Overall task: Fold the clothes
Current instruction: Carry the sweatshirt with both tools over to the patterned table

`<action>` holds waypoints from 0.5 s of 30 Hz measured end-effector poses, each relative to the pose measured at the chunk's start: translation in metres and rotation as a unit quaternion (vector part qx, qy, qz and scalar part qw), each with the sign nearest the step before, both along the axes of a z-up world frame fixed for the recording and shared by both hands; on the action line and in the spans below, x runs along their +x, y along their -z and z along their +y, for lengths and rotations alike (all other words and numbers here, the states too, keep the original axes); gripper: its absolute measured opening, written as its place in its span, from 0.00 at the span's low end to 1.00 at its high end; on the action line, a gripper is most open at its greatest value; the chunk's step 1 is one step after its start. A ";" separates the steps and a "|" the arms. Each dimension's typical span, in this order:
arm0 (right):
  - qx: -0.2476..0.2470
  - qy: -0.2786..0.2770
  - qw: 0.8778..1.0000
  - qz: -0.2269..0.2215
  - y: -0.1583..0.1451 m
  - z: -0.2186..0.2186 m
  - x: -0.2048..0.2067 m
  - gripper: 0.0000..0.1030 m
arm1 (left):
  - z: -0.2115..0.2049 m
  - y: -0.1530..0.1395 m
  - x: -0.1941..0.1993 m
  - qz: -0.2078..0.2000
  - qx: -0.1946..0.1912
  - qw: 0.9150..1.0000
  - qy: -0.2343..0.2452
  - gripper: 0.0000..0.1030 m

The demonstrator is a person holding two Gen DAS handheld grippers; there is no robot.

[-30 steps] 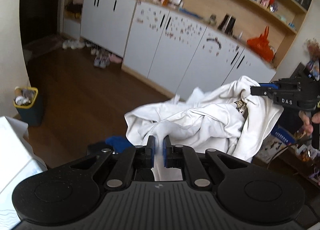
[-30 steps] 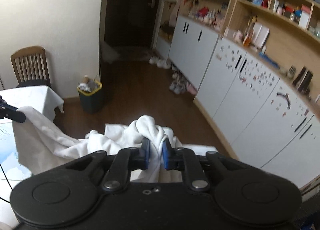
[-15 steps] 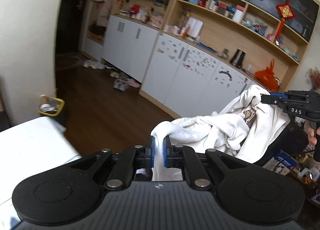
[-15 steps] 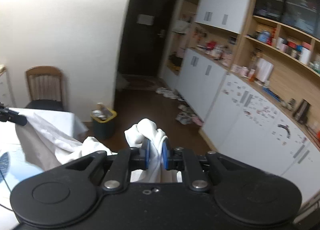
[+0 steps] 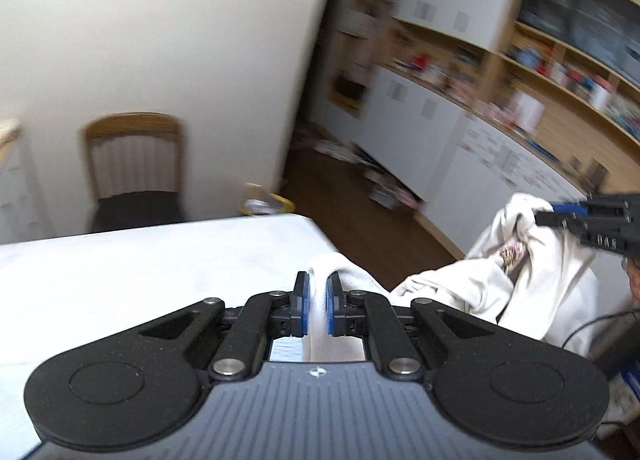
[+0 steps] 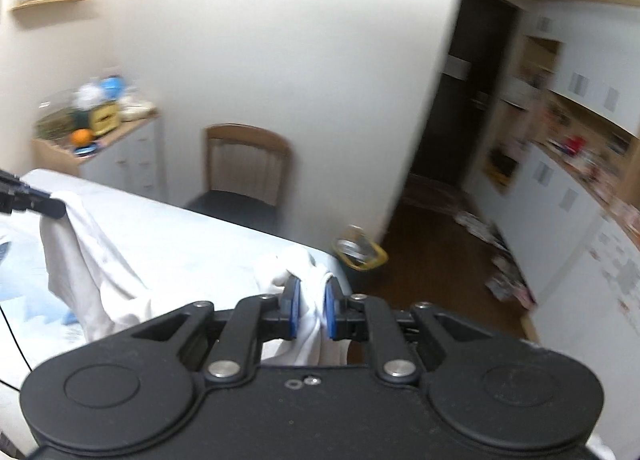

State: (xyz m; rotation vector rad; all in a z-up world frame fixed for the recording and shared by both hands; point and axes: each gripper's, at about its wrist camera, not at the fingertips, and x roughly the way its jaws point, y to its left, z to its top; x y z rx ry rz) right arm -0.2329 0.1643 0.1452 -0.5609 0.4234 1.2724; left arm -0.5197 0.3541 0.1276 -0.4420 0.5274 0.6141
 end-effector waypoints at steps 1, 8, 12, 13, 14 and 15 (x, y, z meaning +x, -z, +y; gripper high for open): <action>0.001 -0.014 1.000 0.001 -0.001 0.009 -0.006 1.00 | 0.004 -0.004 -0.014 -0.002 0.004 1.000 -0.022 0.06; -0.018 -0.137 0.989 0.046 0.012 0.073 -0.040 1.00 | 0.029 0.000 -0.082 0.019 -0.009 0.985 -0.173 0.06; -0.064 -0.184 0.979 0.066 0.041 0.093 -0.061 1.00 | 0.038 0.032 -0.119 0.037 -0.046 0.974 -0.220 0.06; -0.077 -0.190 0.976 0.074 0.050 0.097 -0.065 1.00 | 0.040 0.040 -0.128 0.042 -0.056 0.970 -0.231 0.06; -0.094 -0.193 0.973 0.081 0.061 0.099 -0.070 1.00 | 0.042 0.051 -0.131 0.046 -0.068 0.969 -0.233 0.06; -0.109 -0.195 0.971 0.088 0.070 0.099 -0.074 1.00 | 0.044 0.063 -0.136 0.052 -0.080 0.968 -0.233 0.06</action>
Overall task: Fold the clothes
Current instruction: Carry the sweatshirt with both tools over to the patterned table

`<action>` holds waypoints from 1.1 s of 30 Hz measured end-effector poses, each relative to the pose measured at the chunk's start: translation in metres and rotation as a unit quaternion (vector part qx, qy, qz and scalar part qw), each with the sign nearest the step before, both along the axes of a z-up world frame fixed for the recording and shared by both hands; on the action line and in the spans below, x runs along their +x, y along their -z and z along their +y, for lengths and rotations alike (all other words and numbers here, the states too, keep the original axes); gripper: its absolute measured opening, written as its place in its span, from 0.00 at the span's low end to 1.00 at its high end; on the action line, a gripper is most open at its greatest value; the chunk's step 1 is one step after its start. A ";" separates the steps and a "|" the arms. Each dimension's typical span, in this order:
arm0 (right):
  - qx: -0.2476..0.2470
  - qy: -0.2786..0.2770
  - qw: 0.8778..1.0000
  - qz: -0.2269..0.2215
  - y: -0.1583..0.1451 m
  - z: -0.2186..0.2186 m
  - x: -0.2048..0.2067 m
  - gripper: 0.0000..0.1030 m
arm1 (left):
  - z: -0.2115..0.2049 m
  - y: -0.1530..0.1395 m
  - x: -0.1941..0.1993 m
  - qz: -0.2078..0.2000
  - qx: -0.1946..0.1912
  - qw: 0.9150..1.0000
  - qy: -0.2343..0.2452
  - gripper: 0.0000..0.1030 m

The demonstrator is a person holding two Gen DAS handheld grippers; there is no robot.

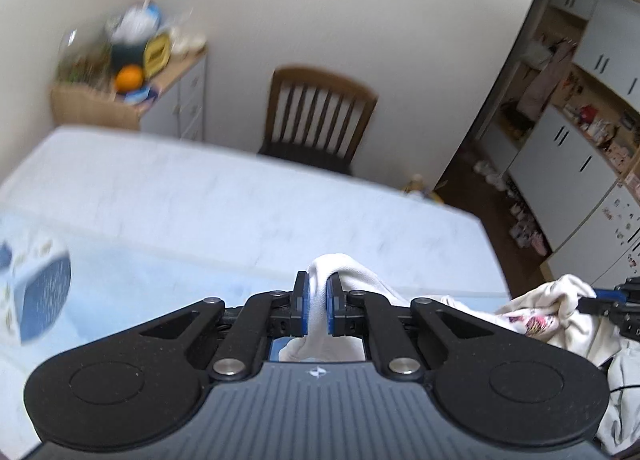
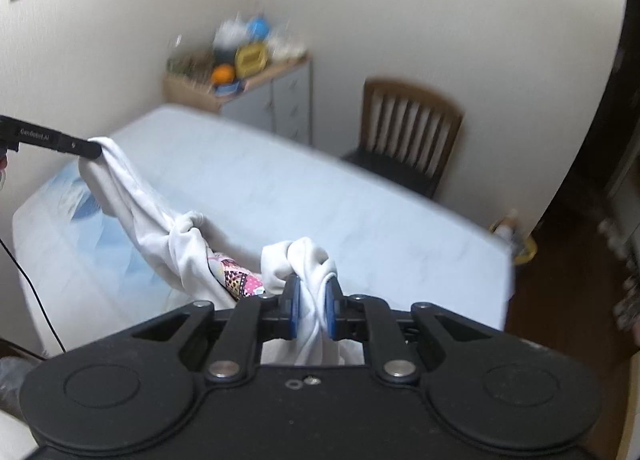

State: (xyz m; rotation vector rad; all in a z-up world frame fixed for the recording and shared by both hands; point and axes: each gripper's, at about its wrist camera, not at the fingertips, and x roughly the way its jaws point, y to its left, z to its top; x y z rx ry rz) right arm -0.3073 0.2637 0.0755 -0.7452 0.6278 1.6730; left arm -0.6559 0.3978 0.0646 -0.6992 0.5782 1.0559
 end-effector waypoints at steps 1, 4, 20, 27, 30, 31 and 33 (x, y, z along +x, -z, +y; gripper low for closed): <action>-0.016 -0.002 1.000 0.004 0.010 0.001 -0.005 1.00 | 0.003 0.012 -0.007 0.003 -0.011 1.000 0.003 0.06; -0.053 0.003 0.999 0.009 0.034 0.000 -0.026 1.00 | 0.012 0.047 -0.028 0.008 -0.039 0.999 0.013 0.06; -0.197 0.097 0.974 0.062 0.133 -0.027 -0.173 1.00 | 0.127 0.135 -0.126 0.004 -0.106 0.989 0.102 0.06; -0.231 0.084 0.966 0.076 0.176 -0.015 -0.229 1.00 | 0.164 0.151 -0.124 0.008 -0.090 0.987 0.129 0.07; -0.248 0.083 0.962 0.077 0.195 -0.011 -0.238 1.00 | 0.169 0.175 -0.123 0.027 -0.094 0.986 0.136 0.07; -0.254 0.082 0.961 0.077 0.202 -0.010 -0.240 1.00 | 0.169 0.181 -0.123 0.031 -0.093 0.985 0.141 0.07; -0.258 0.078 0.959 0.084 0.208 -0.009 -0.241 1.00 | 0.169 0.188 -0.125 0.033 -0.091 0.984 0.148 0.07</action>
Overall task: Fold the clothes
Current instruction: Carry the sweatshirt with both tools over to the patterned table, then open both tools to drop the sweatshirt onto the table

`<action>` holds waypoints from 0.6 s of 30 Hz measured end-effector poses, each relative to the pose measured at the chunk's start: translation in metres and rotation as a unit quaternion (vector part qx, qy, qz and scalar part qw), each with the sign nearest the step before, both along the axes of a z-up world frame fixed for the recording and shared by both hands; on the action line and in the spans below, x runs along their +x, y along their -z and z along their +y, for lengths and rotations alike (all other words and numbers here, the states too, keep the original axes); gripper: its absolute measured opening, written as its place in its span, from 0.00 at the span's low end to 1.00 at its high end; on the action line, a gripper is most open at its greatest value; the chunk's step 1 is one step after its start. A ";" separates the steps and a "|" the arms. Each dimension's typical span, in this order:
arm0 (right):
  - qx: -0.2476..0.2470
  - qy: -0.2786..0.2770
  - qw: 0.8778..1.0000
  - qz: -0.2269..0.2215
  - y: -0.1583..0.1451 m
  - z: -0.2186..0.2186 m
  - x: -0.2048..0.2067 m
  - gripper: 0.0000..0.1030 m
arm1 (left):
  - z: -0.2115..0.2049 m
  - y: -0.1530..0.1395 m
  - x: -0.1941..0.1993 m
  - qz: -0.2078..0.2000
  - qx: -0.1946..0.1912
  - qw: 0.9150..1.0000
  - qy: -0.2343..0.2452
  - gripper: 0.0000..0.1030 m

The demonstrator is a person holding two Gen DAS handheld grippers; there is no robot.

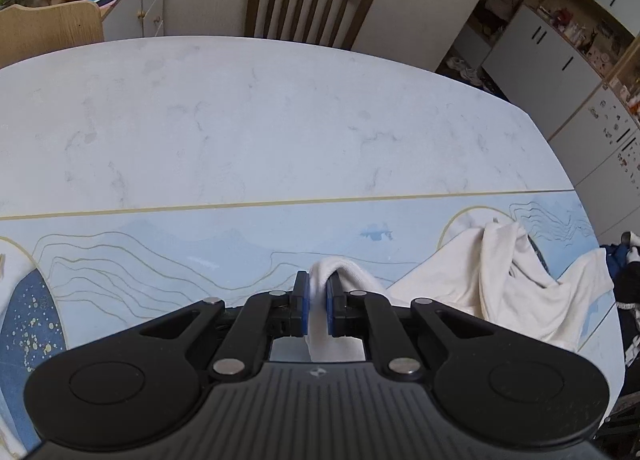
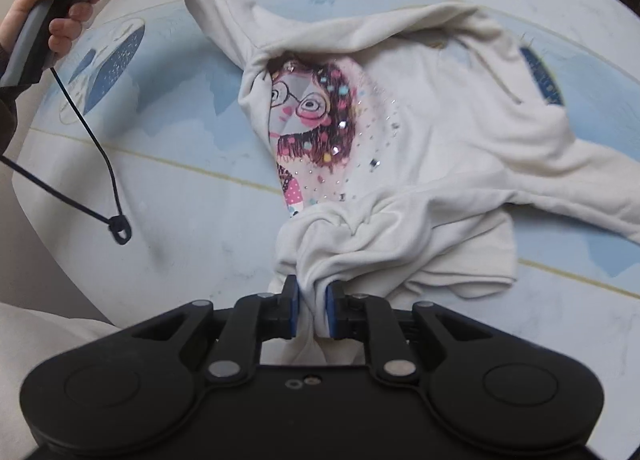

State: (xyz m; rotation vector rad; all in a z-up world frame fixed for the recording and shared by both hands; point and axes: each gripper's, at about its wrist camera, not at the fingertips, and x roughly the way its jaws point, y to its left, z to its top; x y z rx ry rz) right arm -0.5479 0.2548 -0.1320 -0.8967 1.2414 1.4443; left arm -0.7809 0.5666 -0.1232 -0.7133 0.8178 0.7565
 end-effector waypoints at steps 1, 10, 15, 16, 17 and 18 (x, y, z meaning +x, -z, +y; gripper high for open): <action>-0.001 -0.002 1.000 0.005 0.001 0.000 0.001 1.00 | -0.001 0.000 -0.002 -0.005 -0.001 1.000 0.003 0.07; 0.027 -0.002 1.000 0.001 -0.035 -0.010 0.037 1.00 | -0.015 -0.004 -0.030 -0.002 -0.034 0.999 0.011 0.12; 0.053 0.011 0.998 -0.026 -0.048 -0.016 0.077 1.00 | -0.030 -0.004 -0.057 -0.011 -0.047 0.999 -0.009 0.33; 0.057 0.013 0.998 -0.027 -0.047 -0.014 0.085 1.00 | -0.032 -0.004 -0.064 -0.016 -0.052 0.998 -0.020 0.44; 0.060 0.016 0.998 -0.028 -0.047 -0.013 0.092 1.00 | -0.036 -0.005 -0.069 -0.019 -0.054 0.998 -0.031 0.51; 0.064 0.018 0.997 -0.029 -0.047 -0.012 0.100 1.00 | -0.039 -0.006 -0.074 -0.021 -0.055 0.997 -0.042 0.60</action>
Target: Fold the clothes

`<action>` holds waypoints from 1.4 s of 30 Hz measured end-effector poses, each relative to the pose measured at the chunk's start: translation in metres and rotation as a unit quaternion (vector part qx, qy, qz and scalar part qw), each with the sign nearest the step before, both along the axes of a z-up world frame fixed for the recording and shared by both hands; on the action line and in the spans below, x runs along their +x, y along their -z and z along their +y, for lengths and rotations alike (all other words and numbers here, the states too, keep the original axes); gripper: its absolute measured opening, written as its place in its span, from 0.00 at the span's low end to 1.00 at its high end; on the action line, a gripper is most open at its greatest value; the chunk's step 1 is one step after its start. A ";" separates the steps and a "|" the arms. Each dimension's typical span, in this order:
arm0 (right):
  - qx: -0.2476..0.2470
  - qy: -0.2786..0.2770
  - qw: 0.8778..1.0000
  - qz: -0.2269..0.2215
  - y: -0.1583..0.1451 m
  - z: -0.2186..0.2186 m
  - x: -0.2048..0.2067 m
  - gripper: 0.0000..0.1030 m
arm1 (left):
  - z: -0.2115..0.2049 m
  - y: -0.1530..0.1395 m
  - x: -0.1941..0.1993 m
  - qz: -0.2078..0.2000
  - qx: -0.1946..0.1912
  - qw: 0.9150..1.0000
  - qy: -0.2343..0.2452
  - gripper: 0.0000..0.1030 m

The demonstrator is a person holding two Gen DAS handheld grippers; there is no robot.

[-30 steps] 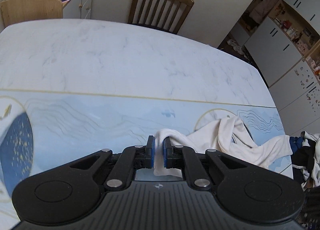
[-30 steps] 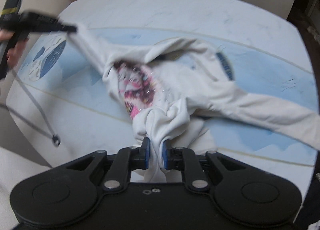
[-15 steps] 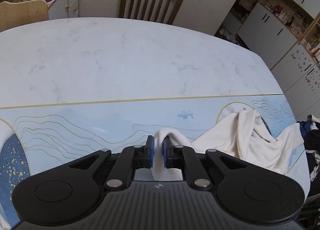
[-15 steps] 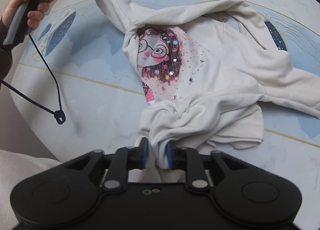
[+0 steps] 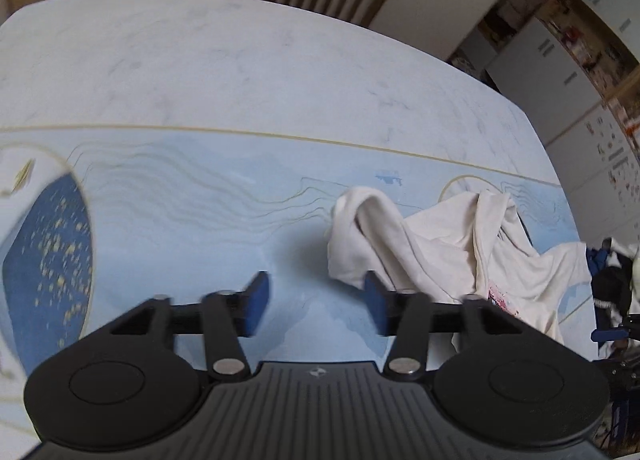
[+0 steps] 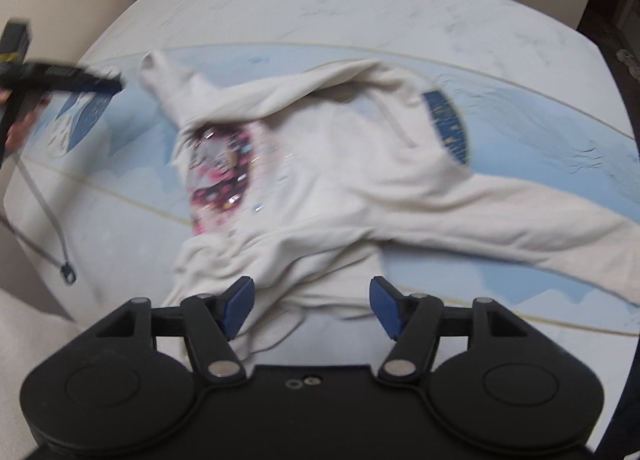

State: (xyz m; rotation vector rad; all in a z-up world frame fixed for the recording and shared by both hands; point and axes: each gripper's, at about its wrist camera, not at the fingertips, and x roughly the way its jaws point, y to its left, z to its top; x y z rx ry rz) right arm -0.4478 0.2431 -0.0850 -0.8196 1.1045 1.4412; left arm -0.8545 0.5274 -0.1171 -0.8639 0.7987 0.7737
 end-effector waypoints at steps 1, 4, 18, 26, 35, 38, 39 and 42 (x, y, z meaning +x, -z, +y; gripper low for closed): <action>0.004 -0.001 1.000 0.000 0.000 0.002 0.004 1.00 | -0.005 -0.005 -0.001 0.000 0.007 1.000 -0.003 0.62; 0.023 -0.016 1.000 -0.006 0.003 0.012 0.019 1.00 | -0.020 -0.024 0.009 0.003 0.028 1.000 -0.005 0.75; 0.045 -0.119 0.992 -0.006 0.044 0.081 0.075 1.00 | -0.059 -0.002 0.258 0.088 0.113 0.965 0.221 0.79; 0.040 -0.135 0.990 -0.005 0.072 0.095 0.082 1.00 | -0.049 0.048 0.322 0.135 0.100 0.955 0.245 0.79; 0.033 -0.139 0.990 -0.015 0.089 0.104 0.083 1.00 | -0.039 0.067 0.334 0.161 0.083 0.959 0.220 0.24; 0.034 -0.134 0.990 -0.018 0.090 0.102 0.083 1.00 | -0.036 0.063 0.327 0.151 0.084 0.964 0.201 0.08; 0.034 -0.131 0.991 -0.020 0.090 0.101 0.083 1.00 | -0.036 0.060 0.325 0.145 0.085 0.966 0.195 0.07; 0.036 -0.121 0.992 -0.015 0.084 0.097 0.086 1.00 | -0.034 0.046 0.315 0.139 0.106 0.970 0.171 0.04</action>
